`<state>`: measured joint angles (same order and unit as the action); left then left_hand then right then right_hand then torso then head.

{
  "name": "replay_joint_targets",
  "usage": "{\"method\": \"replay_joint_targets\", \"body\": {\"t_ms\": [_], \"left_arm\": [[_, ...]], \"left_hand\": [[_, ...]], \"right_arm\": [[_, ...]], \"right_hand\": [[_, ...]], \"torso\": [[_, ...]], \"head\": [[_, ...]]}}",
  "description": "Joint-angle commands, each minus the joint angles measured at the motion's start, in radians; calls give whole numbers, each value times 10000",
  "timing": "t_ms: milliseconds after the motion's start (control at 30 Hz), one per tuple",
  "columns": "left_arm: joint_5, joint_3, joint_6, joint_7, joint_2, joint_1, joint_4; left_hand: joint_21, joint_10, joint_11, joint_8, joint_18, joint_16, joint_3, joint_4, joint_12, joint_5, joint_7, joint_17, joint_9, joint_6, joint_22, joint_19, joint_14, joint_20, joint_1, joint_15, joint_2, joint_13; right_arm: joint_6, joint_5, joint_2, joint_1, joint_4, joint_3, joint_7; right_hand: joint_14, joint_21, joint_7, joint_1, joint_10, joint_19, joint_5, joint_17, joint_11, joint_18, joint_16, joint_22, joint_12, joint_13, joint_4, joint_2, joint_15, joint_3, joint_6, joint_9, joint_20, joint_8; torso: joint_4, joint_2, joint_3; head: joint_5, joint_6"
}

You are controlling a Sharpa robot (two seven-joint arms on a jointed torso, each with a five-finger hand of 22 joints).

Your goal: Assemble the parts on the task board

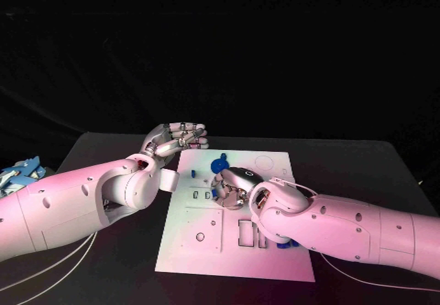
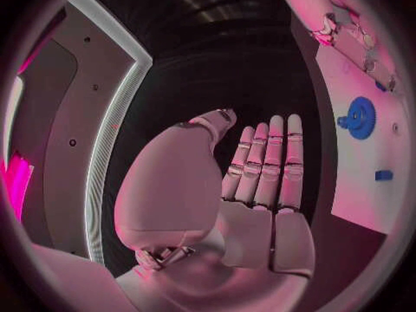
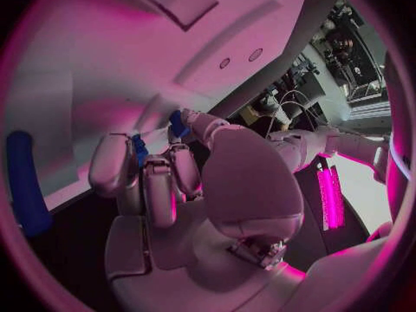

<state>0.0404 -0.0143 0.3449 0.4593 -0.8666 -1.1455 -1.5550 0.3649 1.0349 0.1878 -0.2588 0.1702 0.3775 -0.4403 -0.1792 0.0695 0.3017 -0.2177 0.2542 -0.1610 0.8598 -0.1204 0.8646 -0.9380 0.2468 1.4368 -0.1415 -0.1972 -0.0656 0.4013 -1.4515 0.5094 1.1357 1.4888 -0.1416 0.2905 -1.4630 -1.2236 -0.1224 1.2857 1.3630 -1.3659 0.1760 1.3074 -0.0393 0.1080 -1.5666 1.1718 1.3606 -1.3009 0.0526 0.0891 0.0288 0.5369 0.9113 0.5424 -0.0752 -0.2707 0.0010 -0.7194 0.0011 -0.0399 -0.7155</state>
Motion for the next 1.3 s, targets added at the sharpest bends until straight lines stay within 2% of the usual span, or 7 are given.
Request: {"method": "replay_joint_targets", "body": {"t_ms": [33,533,900,1300], "left_arm": [[-2,-7,-62,35,12,-8,-21],[-2,-7,-78,25,4,-8,-24],[-2,-7,-74,24,-10,-8,-28],[-2,-7,-77,20,-14,-8,-24]], "left_hand": [[-47,-59,4,52,99,-21,6,66,-45,-48,-287,13,16,-71,14,-71,86,-4,-103,9,9,-7],[-47,-59,4,52,99,-21,6,66,-45,-48,-287,13,16,-71,14,-71,86,-4,-103,9,9,-7],[-47,-59,4,52,99,-21,6,66,-45,-48,-287,13,16,-71,14,-71,86,-4,-103,9,9,-7],[-47,-59,4,52,99,-21,6,66,-45,-48,-287,13,16,-71,14,-71,86,-4,-103,9,9,-7]], "right_arm": [[-247,-199,-28,-23,-44,-16,51],[-330,-270,-123,-45,-182,-27,142],[-363,-278,-126,-50,-192,-34,128],[-328,-275,-118,-57,-189,-38,119]], "right_hand": [[-1042,64,137,-65,-1,56,25,2479,84,-109,8,-16,-62,9,-19,-25,70,-4,167,623,39,-953],[-1043,100,126,-148,-39,68,3,2485,80,-104,6,-41,-101,44,-22,70,71,-30,107,615,47,-970],[-1044,218,-21,-404,-194,110,50,2488,-37,-94,6,-114,-221,162,30,376,-16,-118,-208,462,-4,-834],[-1039,280,-97,-478,-297,132,90,2467,-102,-85,14,-155,-298,244,67,449,-70,-147,-356,374,-48,-748]], "torso": [[2,0,-3],[9,5,-14],[0,10,-6],[-3,6,-3]], "head": [[-1,-1],[8,22],[3,16],[12,38]]}}
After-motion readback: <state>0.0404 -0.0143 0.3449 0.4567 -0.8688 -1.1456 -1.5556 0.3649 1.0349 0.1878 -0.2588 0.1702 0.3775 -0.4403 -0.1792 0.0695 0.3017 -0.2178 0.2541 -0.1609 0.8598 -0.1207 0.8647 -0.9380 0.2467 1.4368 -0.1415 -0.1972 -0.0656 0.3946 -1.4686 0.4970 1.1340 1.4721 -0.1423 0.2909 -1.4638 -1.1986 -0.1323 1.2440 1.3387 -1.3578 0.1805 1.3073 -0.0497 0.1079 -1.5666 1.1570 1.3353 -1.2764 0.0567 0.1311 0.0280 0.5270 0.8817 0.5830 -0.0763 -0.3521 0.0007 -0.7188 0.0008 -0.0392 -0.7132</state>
